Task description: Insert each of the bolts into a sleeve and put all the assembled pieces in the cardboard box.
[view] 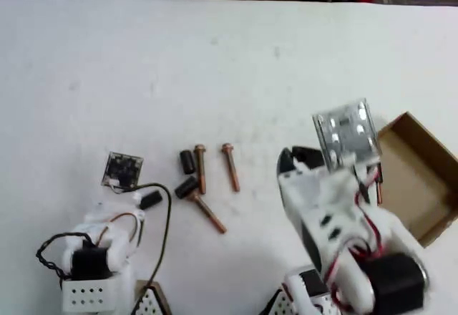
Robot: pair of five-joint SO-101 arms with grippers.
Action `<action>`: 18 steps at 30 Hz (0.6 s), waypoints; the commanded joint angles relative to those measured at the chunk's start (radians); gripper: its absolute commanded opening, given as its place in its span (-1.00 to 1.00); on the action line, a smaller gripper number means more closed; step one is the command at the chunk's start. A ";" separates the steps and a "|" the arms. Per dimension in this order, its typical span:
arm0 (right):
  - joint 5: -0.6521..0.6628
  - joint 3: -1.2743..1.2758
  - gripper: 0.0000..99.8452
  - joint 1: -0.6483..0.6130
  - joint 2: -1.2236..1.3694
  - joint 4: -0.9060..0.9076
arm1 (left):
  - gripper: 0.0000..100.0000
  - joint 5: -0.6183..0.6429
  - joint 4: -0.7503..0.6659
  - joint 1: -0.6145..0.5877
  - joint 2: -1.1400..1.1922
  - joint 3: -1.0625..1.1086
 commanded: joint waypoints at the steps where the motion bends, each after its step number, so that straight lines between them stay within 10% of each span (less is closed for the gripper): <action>1: -0.009 0.041 -0.97 -0.036 -0.062 0.005 | -0.95 0.008 -0.026 -0.008 -0.007 -0.002; 18: 0.130 0.586 -0.97 -0.048 -0.473 -0.234 | -0.95 0.008 -0.026 -0.008 -0.007 -0.002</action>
